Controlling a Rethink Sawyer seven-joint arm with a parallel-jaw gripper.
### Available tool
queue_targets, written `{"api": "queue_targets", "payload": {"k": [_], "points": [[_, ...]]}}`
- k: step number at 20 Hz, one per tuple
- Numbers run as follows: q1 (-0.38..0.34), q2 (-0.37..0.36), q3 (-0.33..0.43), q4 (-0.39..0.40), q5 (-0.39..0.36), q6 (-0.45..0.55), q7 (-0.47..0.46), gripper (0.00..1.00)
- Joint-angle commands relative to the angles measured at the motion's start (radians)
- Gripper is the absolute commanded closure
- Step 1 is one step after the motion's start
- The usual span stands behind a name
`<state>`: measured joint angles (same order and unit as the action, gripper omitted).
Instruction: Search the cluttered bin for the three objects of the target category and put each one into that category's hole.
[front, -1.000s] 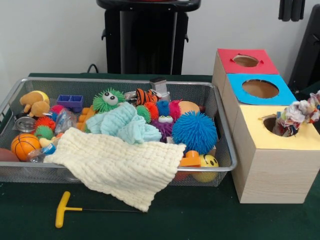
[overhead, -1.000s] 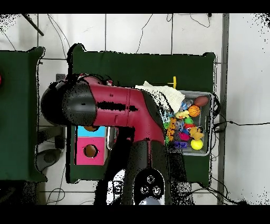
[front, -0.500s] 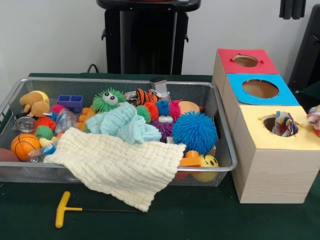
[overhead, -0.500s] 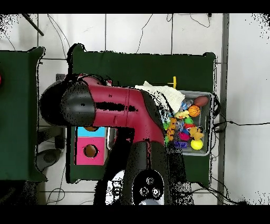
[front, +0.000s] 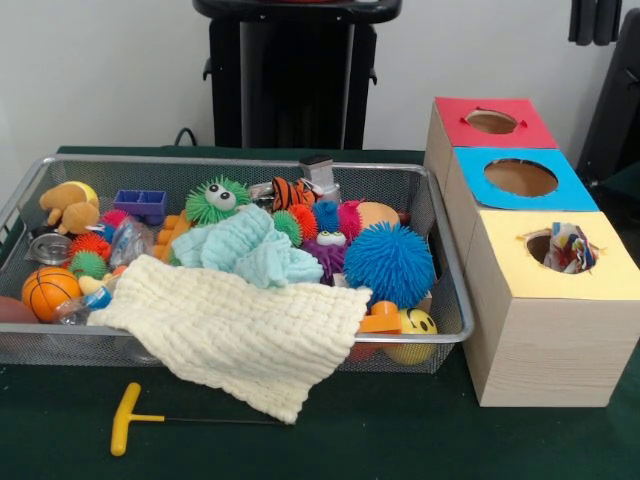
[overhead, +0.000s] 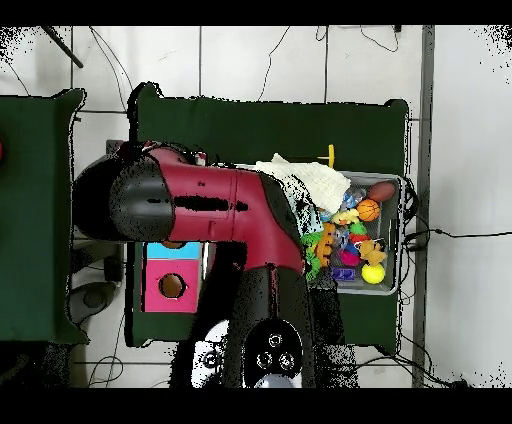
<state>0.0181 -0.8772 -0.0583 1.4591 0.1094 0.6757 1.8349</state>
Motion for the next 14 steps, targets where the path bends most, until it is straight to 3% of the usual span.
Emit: {"api": "queue_targets", "payload": {"k": [1,14], "points": [[0.035,0.060,0.042,0.115,-0.002,-0.054,0.176,1.00],[0.041,0.022,0.018,0.138,0.008,-0.027,0.154,1.00]]}}
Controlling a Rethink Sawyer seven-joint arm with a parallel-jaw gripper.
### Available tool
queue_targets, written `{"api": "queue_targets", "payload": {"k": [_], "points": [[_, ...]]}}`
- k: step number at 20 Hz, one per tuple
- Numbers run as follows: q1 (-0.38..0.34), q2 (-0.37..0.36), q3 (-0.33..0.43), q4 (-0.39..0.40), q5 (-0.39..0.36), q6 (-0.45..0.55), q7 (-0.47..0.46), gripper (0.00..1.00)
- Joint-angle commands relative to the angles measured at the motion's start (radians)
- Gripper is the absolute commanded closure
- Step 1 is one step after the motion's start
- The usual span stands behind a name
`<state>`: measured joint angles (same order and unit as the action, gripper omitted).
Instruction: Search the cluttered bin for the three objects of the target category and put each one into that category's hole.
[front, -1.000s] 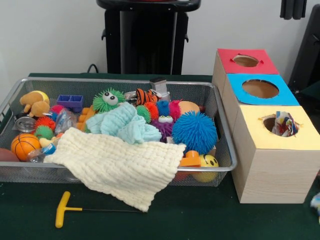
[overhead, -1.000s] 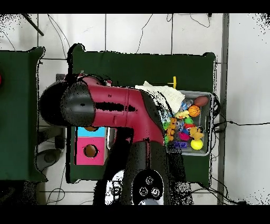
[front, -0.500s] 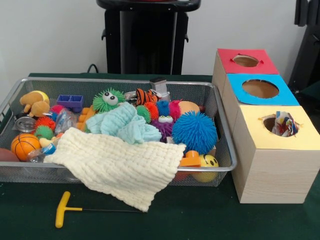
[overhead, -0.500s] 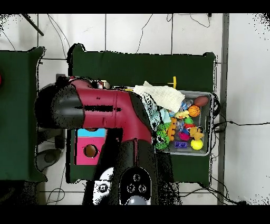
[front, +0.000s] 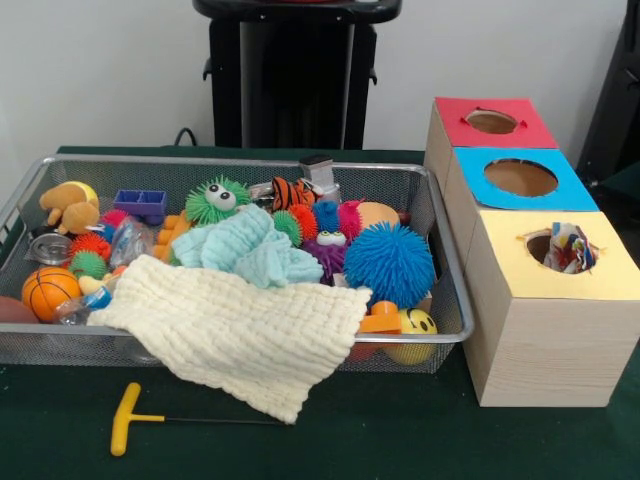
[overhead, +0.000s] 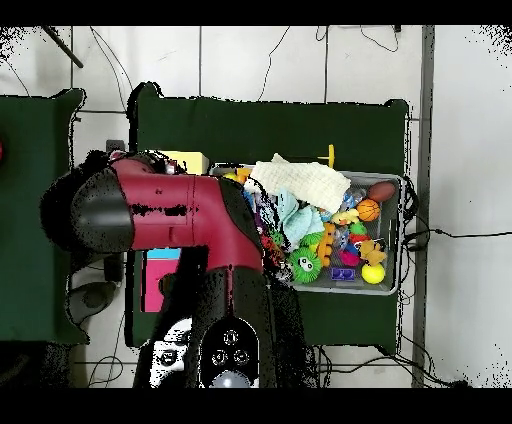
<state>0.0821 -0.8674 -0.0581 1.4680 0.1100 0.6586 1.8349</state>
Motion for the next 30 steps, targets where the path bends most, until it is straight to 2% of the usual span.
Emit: {"api": "queue_targets", "payload": {"k": [1,11,15,23,30], "points": [[-0.029,0.014,0.022,0.132,0.007,-0.014,0.146,1.00],[-0.167,0.014,0.121,0.187,-0.014,-0.061,-0.038,1.00],[-0.220,0.006,0.156,0.191,-0.030,-0.045,-0.089,1.00],[-0.311,-0.013,0.218,0.229,-0.074,-0.061,-0.146,1.00],[-0.346,-0.033,0.248,0.254,-0.111,-0.064,-0.131,1.00]]}}
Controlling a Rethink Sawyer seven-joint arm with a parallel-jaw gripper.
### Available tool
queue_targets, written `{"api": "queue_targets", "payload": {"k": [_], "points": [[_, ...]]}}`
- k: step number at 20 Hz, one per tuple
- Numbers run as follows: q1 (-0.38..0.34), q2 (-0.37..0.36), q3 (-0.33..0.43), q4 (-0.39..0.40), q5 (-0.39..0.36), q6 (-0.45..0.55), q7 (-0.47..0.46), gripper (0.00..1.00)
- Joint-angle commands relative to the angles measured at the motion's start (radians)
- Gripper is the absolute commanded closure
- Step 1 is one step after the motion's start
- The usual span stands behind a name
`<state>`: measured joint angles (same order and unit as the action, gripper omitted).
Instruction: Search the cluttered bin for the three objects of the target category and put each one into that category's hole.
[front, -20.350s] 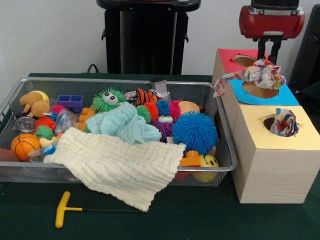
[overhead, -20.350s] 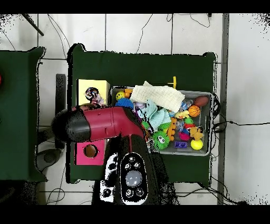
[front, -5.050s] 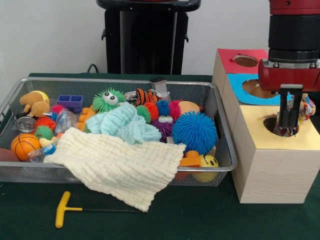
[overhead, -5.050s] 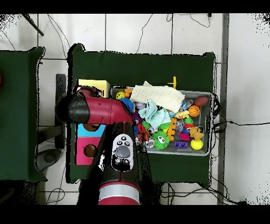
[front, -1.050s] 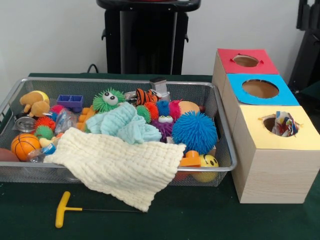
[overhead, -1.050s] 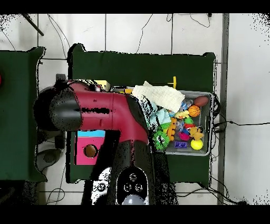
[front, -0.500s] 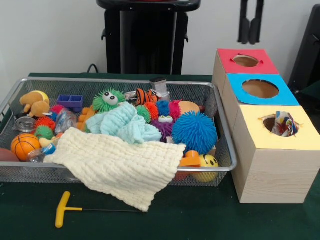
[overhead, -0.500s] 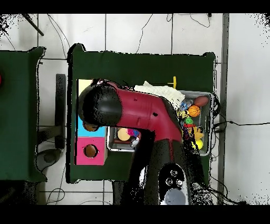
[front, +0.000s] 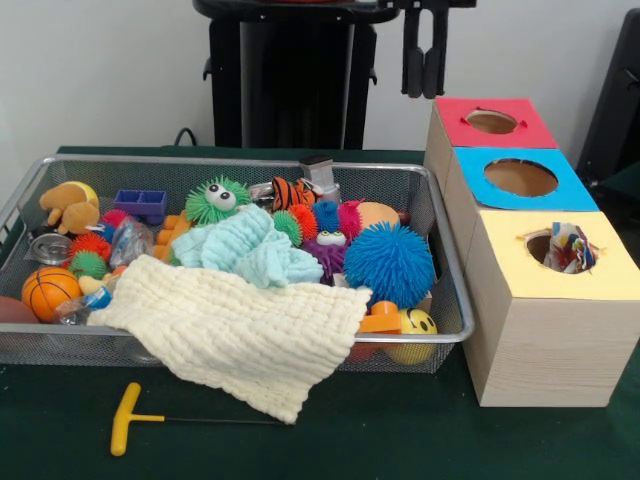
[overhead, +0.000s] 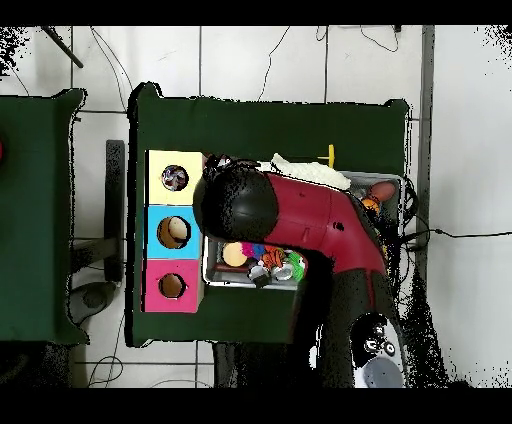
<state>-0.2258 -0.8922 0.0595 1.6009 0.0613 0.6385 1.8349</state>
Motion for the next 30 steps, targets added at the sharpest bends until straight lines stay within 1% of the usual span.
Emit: {"api": "queue_targets", "payload": {"k": [1,4,7,8,15,22,30], "points": [[-0.045,-0.010,0.139,0.127,-0.064,-0.048,-0.129,1.00],[-0.061,-0.016,0.155,0.138,-0.075,-0.063,-0.122,1.00],[-0.066,-0.016,0.161,0.133,-0.094,-0.062,-0.110,1.00],[-0.067,-0.017,0.163,0.132,-0.101,-0.060,-0.106,0.00],[-0.074,-0.018,0.180,0.129,-0.131,-0.067,-0.081,0.00],[-0.080,0.006,0.194,0.112,-0.150,-0.065,-0.061,0.00],[-0.093,0.025,0.216,0.098,-0.166,-0.072,-0.060,0.00]]}}
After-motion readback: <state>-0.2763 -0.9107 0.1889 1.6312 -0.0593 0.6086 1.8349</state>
